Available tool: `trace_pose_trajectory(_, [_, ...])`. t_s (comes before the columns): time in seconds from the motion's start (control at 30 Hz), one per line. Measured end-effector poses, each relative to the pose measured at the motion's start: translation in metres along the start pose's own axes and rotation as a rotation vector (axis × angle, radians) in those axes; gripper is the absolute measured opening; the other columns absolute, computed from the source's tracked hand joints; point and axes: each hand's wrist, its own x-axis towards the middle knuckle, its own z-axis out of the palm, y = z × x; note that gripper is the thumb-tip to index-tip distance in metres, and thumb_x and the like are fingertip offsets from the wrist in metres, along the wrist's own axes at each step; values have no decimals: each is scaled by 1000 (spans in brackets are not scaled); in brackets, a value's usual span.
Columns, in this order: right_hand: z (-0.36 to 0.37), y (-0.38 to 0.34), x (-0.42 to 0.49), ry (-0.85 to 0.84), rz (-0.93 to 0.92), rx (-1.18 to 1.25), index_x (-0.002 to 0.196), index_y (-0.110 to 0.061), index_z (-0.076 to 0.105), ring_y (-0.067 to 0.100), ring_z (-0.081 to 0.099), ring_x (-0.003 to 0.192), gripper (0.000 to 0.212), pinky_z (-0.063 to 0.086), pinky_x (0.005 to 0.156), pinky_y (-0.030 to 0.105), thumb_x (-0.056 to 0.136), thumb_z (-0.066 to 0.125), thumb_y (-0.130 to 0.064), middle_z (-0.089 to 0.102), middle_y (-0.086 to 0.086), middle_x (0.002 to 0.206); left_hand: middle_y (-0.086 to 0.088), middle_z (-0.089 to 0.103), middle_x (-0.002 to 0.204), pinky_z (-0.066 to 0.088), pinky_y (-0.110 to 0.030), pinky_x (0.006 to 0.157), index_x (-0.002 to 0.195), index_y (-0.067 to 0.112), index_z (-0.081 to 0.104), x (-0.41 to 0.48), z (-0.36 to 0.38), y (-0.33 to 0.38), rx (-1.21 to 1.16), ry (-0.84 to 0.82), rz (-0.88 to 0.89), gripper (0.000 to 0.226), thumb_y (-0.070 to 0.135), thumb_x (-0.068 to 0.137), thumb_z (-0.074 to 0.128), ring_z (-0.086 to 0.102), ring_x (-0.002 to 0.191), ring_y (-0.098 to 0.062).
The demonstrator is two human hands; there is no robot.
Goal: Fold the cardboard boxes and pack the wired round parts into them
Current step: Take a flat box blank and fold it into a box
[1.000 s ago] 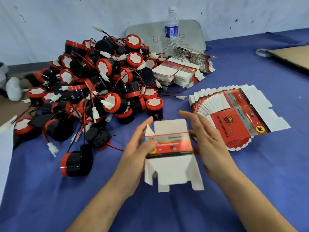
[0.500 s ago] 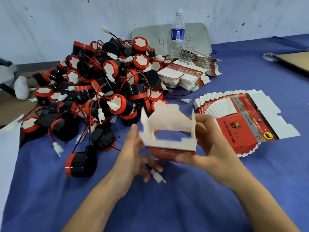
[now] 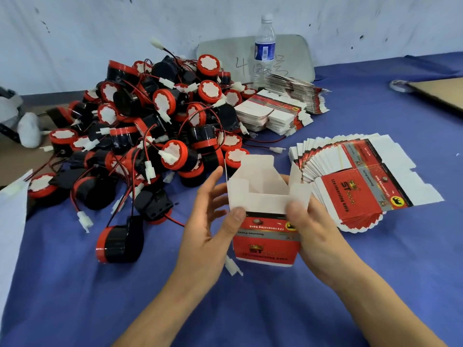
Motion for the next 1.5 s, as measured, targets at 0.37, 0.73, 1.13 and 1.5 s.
trace_pose_trajectory(0.37, [14, 3, -6, 276, -239, 16, 93, -45, 66, 1, 65, 83, 17, 53, 69, 17, 81, 57, -54, 68, -17, 90, 14, 59, 126, 46, -46, 103, 139, 61, 27, -13, 11, 7, -53, 7, 117, 78, 38, 76, 68, 54, 124, -15])
trace_pose_trajectory(0.73, [8, 5, -5, 311, -384, -62, 120, -36, 47, 11, 59, 87, 57, 50, 72, 22, 79, 43, 4, 63, -6, 99, 8, 45, 124, 58, -43, 71, 117, 49, 55, -14, 8, 6, 325, -45, 388, 24, 48, 94, 49, 56, 110, -27])
trace_pose_trajectory(1.13, [17, 8, -8, 362, -539, -473, 101, -23, 67, -3, 54, 119, 22, 41, 89, 9, 95, 46, -23, 61, 4, 126, 1, 37, 147, 43, -12, 90, 117, 23, 51, -9, 4, 0, 577, 68, 597, 31, 44, 103, 33, 44, 128, 2])
trace_pose_trajectory(1.5, [17, 7, -6, 398, -507, -415, 84, -28, 68, -4, 60, 104, 26, 42, 81, 8, 95, 44, -31, 61, -21, 112, 29, 49, 134, 43, -16, 97, 138, 28, 39, -9, 7, -5, 437, -7, 616, 38, 43, 103, 34, 50, 125, 1])
